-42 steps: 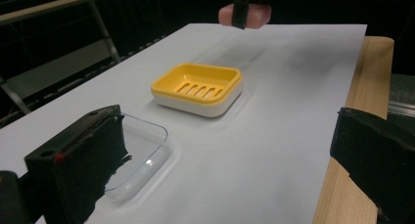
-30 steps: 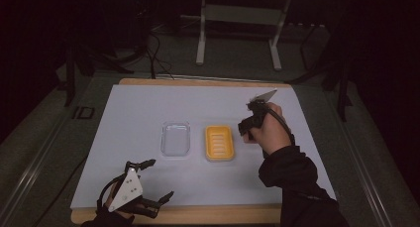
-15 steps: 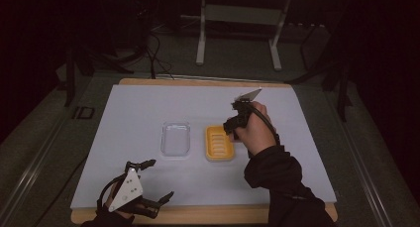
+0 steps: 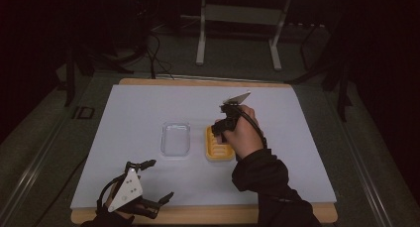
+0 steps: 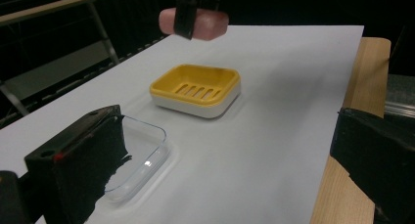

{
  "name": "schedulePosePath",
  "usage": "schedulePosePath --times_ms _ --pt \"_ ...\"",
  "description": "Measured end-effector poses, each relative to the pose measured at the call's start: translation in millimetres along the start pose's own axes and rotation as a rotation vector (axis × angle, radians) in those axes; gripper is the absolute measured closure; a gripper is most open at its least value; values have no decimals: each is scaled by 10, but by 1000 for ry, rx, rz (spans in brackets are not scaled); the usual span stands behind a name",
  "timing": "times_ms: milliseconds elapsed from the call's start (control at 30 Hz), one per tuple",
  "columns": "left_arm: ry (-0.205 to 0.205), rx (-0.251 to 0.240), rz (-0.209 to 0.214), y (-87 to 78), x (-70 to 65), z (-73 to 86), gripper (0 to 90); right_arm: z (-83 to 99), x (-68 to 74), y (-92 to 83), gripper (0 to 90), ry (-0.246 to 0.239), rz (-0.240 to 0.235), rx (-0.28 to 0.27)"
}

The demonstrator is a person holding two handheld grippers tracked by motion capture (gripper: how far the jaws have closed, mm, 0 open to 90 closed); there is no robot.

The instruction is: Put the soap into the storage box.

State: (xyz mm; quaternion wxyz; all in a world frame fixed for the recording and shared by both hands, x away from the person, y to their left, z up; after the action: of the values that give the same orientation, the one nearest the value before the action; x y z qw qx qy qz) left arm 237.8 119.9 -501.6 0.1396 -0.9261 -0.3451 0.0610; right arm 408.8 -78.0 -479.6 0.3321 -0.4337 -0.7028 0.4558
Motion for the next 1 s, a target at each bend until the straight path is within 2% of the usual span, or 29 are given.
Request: schedulePosePath --times_ms 100,200,300,433,767,1000 --pt "0 -5 2 -10 3 -5 6 25 24 137 375 8 -13 5" --pt "-1 -5 2 -10 2 -5 6 31 -6 201 375 15 7 0" --pt "0 -3 5 -8 -5 -3 6 72 -17 314 375 32 -8 11" --pt "0 -2 3 -8 0 -3 6 89 -30 416 375 37 4 3" --pt "2 -1 7 -7 -7 0 6 166 -26 721 374 28 32 60" --pt "7 6 9 -1 -13 7 6 159 -51 786 372 23 54 77"
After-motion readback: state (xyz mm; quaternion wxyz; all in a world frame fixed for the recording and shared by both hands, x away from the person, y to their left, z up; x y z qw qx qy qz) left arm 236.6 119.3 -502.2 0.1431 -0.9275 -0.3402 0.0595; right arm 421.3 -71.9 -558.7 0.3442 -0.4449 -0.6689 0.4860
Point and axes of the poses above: each handheld gripper's, and its own axes: y roughly forward along the jaws, z roughly out of its underside, x roughly to its left, the point moved 8 cm from there along y, roughly forward along the jaws, and after that the axes turned 12 degrees about -y, right-handed, at the moved point
